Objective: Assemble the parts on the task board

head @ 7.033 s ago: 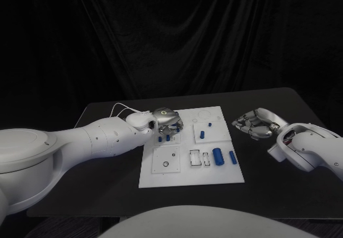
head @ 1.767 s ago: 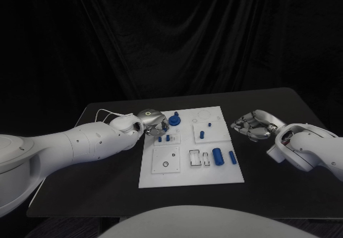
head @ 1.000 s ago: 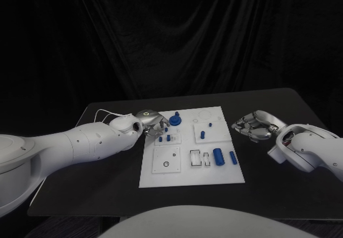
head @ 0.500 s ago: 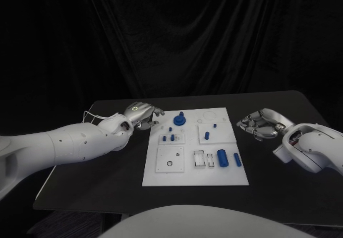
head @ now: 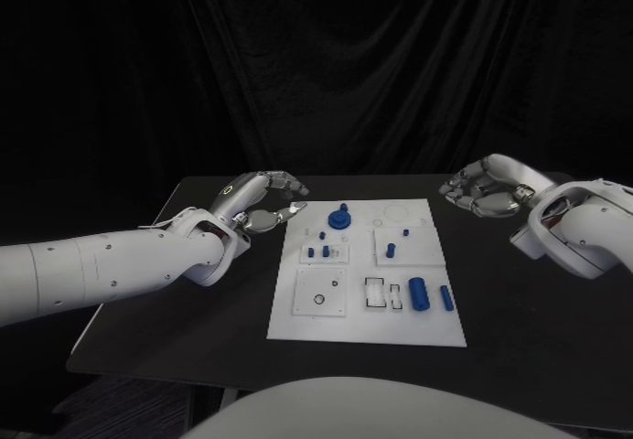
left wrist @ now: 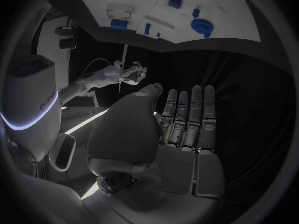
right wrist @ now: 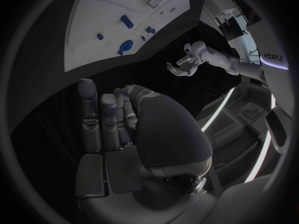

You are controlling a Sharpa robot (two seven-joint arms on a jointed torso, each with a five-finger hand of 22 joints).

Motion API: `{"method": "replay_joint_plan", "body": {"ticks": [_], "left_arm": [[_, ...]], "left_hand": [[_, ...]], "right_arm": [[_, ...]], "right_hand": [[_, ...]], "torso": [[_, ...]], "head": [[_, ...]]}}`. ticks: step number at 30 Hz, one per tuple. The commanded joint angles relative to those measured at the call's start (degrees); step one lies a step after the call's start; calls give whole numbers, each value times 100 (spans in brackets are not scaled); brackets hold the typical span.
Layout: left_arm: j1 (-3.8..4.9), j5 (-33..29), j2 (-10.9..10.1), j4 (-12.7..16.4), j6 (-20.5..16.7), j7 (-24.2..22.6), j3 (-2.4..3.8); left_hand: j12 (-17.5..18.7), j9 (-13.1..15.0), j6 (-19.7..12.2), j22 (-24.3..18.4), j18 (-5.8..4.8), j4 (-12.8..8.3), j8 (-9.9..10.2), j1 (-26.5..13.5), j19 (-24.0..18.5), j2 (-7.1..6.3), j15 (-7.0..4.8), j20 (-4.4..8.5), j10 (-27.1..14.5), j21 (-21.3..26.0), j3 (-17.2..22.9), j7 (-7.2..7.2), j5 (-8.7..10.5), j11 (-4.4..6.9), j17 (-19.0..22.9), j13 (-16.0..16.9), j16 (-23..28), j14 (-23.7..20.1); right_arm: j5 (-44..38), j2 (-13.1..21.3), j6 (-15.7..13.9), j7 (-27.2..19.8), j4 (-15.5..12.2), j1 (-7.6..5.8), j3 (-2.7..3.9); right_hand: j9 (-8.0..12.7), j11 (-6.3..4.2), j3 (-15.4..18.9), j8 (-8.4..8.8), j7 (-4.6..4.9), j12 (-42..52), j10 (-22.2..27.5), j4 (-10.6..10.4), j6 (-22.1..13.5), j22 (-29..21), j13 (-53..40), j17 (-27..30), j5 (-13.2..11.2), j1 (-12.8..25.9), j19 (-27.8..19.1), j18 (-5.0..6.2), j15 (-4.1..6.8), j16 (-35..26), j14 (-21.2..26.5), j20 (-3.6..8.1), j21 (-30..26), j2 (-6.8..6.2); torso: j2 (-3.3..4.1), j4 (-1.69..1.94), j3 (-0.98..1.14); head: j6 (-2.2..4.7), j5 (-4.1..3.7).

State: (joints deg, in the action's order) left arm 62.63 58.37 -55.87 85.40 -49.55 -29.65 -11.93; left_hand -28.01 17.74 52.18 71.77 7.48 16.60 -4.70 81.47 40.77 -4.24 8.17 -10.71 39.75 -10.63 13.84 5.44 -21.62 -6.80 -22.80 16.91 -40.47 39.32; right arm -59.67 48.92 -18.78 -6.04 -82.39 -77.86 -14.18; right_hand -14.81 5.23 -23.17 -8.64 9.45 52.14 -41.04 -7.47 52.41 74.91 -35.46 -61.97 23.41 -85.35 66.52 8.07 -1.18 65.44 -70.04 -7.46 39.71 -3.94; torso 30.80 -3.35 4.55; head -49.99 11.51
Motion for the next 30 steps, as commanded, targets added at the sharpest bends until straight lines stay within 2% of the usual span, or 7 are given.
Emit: {"method": "replay_joint_plan", "body": {"ticks": [1,2,9,11,19,22,30], "left_arm": [[46,-1842,-34,183,260,-1409,9],[55,-2004,-52,238,296,-1545,9],[99,-3225,-55,339,1064,-1978,10],[104,-3766,-50,363,1624,-2147,6],[108,-4780,-196,800,2900,-2334,-2],[108,-5131,-288,990,3318,-2298,-2],[108,-5431,-566,1365,3834,-2204,-3]], "left_hand": [[-64,0,115,-196,-84,26,2,153,-181,98,90,-63,3,270,-26,14,-182,-100,316,-131,234,-114],[-127,-5,196,-329,-52,22,-21,103,-122,127,79,-91,120,372,-128,-7,-396,-156,507,-234,279,27],[-20,-129,87,-840,-38,9,80,186,-298,319,117,-160,-133,722,-267,40,-416,-129,1206,-708,723,-252],[24,-211,-50,-1117,-88,-3,92,120,-693,366,157,-170,-324,720,-342,77,-394,-297,1397,-849,898,-509],[135,-705,-538,-2377,-4,20,102,-253,-1580,708,-105,18,-1113,727,-843,76,-436,76,1927,-1323,1500,-1356],[268,-936,-914,-3492,-23,20,93,-395,-2351,884,-180,125,-1679,758,-1258,23,-391,249,1983,-1324,2263,-2273],[927,-1410,-2468,-5212,-21,18,196,-608,-3328,1286,-305,232,-2869,859,-2094,-354,-22,643,2109,-1416,3207,-3341]], "right_arm": [[-1202,-75,375,342,-17,-149,2],[-1394,-112,536,410,-15,-207,2],[-2233,-181,1078,697,-38,-318,2],[-2385,-154,1136,782,-60,-323,2],[-2574,54,1331,946,-137,-296,2],[-2595,134,1332,956,-176,-266,1],[-2611,260,1054,840,-234,-152,1]], "right_hand": [[12,-17,-12,30,-14,-114,37,51,-66,290,103,76,-78,-57,-69,117,-1,-74,87,22,-66,-13],[33,-21,-143,64,-32,-313,56,148,-123,233,263,320,-474,-149,-246,159,13,-335,299,38,-326,-27],[89,121,-263,152,-142,-946,547,254,-290,173,662,588,-766,-98,-485,207,-7,-628,496,38,-600,-143],[102,162,-271,177,-169,-1091,672,258,-345,169,751,606,-802,-71,-488,205,-22,-644,497,29,-602,-165],[138,271,-228,239,-236,-1498,938,214,-501,148,1063,639,-1018,88,-482,198,-95,-670,495,-38,-639,-212],[138,281,-199,235,-235,-1554,950,188,-503,144,1118,638,-1076,130,-470,196,-108,-666,490,-54,-644,-211],[148,290,-127,239,-172,-1646,879,111,-531,135,1242,617,-1126,231,-414,188,-142,-632,452,-91,-647,-189]], "torso": [[101,31,-100],[122,38,-122],[320,56,-281],[424,167,-388],[592,362,-560],[716,502,-659],[888,641,-762]], "head": [[-1,151],[-1,169],[-1,338],[-1,234],[-1,-24],[-1,-205],[-1,-515]]}}
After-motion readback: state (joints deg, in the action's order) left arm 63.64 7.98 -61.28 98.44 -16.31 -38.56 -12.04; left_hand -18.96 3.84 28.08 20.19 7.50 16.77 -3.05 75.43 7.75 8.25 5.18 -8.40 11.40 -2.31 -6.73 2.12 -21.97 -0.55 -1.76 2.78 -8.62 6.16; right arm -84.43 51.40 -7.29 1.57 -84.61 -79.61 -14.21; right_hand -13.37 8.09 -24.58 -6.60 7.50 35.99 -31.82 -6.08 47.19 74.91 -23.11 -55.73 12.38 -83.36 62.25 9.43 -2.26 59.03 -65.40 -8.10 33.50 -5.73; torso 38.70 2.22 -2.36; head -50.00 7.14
